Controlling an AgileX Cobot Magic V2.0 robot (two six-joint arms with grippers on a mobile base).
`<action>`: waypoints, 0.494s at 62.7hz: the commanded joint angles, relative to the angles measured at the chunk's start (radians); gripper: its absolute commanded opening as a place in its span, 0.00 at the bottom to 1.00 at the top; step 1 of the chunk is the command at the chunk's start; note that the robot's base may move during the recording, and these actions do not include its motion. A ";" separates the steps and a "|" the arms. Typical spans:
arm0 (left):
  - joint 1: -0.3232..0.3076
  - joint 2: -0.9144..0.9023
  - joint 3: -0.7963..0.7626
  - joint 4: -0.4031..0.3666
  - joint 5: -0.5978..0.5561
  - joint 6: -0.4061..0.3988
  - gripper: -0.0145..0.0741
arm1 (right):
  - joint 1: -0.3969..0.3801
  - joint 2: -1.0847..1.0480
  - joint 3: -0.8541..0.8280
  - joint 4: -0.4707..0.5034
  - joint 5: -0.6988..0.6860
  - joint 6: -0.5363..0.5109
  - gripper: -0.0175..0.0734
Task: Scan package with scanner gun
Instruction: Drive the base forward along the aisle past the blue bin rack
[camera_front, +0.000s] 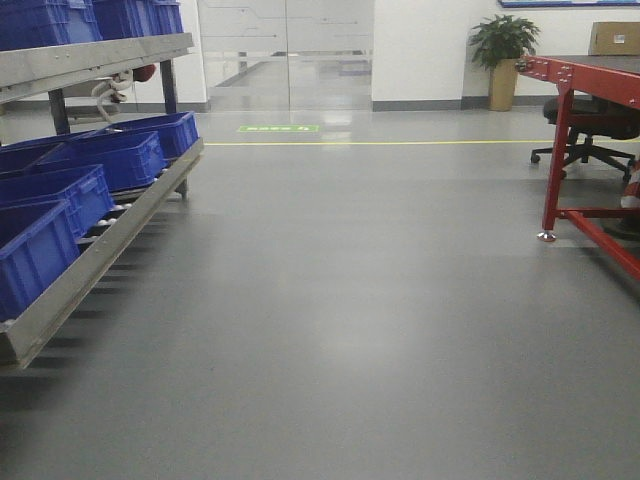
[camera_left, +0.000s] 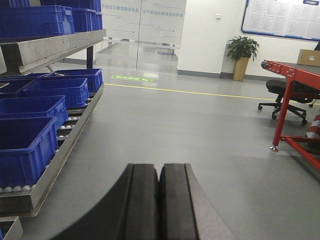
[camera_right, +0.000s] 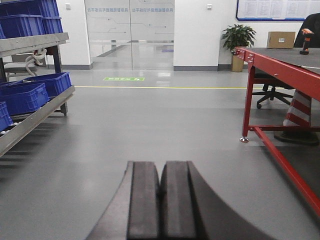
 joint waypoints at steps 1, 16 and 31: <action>-0.003 -0.003 -0.002 0.003 -0.016 -0.004 0.04 | -0.004 -0.003 0.002 0.002 -0.015 0.001 0.01; -0.003 -0.003 -0.002 0.003 -0.016 -0.004 0.04 | -0.004 -0.003 0.002 0.002 -0.015 0.001 0.01; -0.003 -0.003 -0.002 0.003 -0.016 -0.004 0.04 | -0.004 -0.003 0.002 0.002 -0.015 0.001 0.01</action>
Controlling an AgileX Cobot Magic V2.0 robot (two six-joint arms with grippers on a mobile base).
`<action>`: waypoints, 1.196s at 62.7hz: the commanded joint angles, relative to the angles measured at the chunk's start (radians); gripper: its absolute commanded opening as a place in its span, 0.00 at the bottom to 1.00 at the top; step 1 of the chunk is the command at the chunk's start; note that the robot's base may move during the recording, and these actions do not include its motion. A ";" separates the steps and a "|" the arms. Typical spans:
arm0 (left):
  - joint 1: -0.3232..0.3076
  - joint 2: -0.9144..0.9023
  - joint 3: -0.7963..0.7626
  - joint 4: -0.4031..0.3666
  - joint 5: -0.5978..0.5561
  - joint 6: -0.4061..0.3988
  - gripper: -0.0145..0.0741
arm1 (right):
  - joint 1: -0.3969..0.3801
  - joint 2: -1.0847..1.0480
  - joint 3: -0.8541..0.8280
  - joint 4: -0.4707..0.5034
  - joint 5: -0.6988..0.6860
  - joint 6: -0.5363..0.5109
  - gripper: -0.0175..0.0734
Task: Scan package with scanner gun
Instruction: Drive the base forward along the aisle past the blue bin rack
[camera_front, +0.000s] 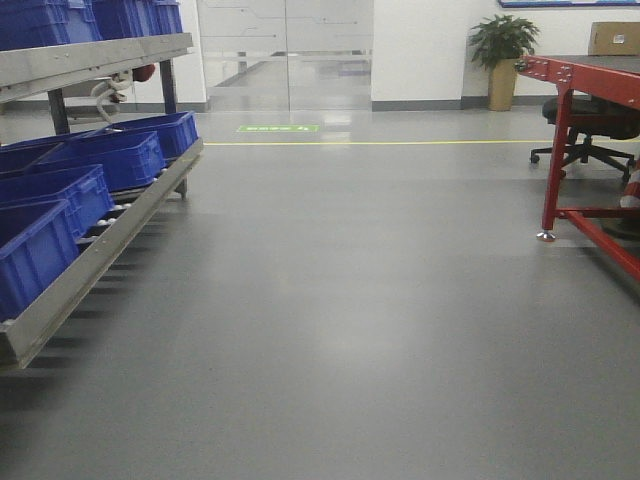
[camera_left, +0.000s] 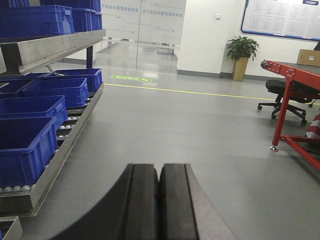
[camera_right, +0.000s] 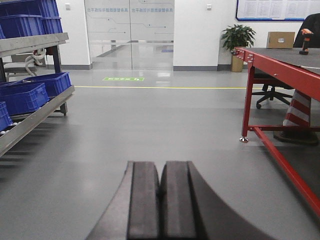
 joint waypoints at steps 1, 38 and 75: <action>-0.003 -0.003 -0.002 0.003 -0.016 -0.004 0.04 | -0.004 -0.003 0.002 0.002 -0.015 0.001 0.01; -0.003 -0.003 -0.002 0.003 -0.016 -0.004 0.04 | -0.004 -0.003 0.002 0.002 -0.015 0.001 0.01; -0.003 -0.003 -0.002 0.003 -0.016 -0.004 0.04 | -0.004 -0.003 0.002 0.002 -0.015 0.001 0.01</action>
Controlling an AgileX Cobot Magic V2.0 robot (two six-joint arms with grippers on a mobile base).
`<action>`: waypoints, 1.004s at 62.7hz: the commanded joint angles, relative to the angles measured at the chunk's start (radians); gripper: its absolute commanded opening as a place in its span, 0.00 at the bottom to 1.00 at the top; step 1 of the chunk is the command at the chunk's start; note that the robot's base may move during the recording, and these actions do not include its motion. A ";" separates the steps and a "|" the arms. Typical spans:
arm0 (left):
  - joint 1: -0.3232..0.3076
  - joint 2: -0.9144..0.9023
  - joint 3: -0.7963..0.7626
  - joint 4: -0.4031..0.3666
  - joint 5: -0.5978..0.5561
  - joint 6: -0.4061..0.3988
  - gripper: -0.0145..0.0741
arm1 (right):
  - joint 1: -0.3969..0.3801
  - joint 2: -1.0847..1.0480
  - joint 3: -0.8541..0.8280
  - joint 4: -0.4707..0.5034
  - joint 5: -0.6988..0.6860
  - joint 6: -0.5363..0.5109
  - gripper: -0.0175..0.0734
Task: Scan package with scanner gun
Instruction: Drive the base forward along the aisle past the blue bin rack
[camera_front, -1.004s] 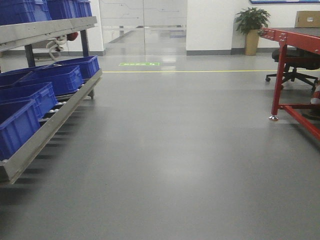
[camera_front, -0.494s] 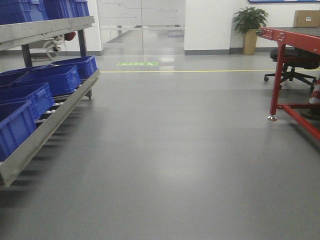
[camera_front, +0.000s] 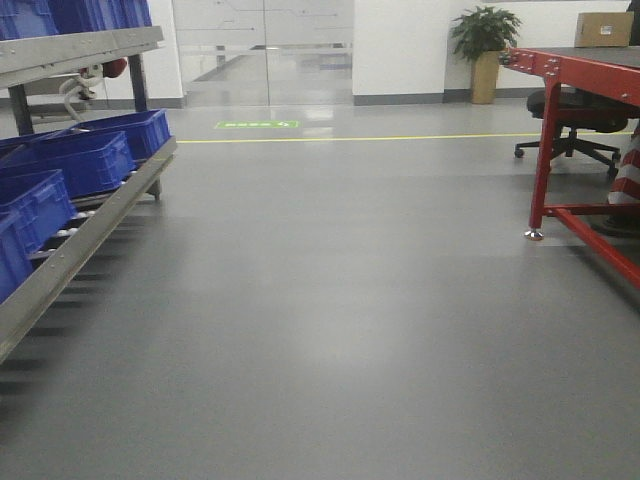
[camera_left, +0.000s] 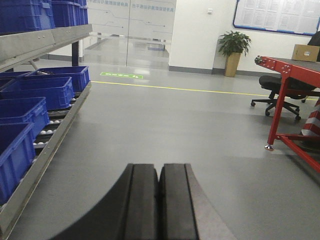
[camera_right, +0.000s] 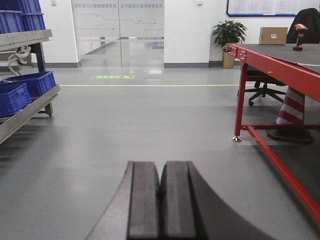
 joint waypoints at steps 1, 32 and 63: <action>-0.003 -0.003 -0.002 0.003 -0.016 -0.004 0.04 | -0.004 -0.003 0.002 0.002 -0.015 0.001 0.01; -0.003 -0.003 -0.002 0.003 -0.016 -0.004 0.04 | -0.004 -0.003 0.002 0.002 -0.015 0.001 0.01; -0.003 -0.003 -0.002 0.003 -0.016 -0.004 0.04 | -0.004 -0.003 0.002 0.002 -0.015 0.001 0.01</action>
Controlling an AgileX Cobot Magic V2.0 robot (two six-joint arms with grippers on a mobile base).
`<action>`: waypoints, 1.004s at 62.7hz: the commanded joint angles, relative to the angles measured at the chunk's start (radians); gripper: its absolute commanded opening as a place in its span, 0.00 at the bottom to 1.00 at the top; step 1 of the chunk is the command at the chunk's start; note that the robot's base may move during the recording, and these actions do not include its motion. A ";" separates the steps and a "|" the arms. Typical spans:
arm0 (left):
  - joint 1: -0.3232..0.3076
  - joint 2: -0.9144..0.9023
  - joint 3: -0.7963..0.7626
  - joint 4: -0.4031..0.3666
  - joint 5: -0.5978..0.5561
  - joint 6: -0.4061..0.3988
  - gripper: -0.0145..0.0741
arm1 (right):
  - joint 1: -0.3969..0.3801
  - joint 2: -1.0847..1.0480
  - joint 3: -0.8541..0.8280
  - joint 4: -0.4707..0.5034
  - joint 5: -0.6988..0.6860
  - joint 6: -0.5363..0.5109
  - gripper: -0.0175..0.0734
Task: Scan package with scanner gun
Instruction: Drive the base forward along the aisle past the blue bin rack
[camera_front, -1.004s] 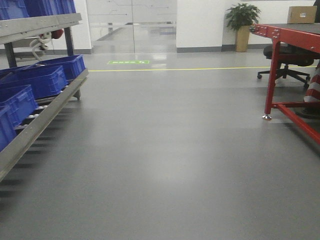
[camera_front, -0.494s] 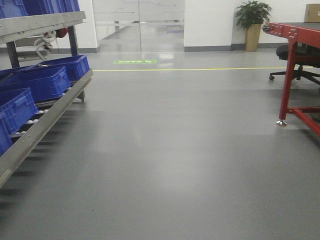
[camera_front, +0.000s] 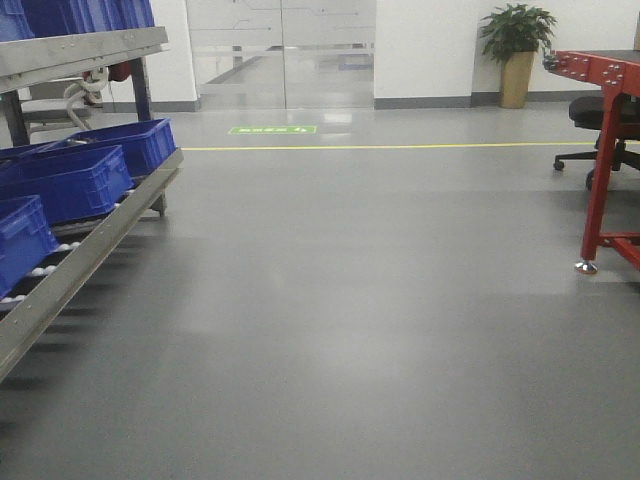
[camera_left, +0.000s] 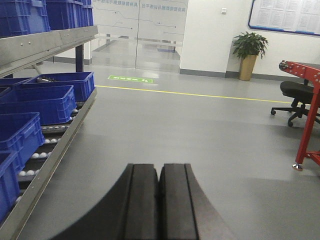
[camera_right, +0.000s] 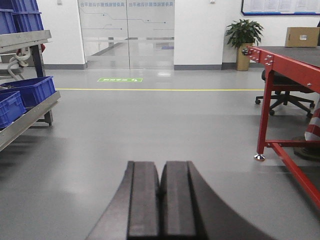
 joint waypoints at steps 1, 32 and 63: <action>-0.003 -0.003 -0.002 0.003 -0.016 -0.004 0.04 | -0.004 -0.003 0.002 0.002 -0.015 0.001 0.01; -0.003 -0.003 -0.002 0.003 -0.016 -0.004 0.04 | -0.004 -0.003 0.002 0.002 -0.015 0.001 0.01; -0.003 -0.003 -0.002 0.003 -0.016 -0.004 0.04 | -0.004 -0.003 0.002 0.002 -0.015 0.001 0.01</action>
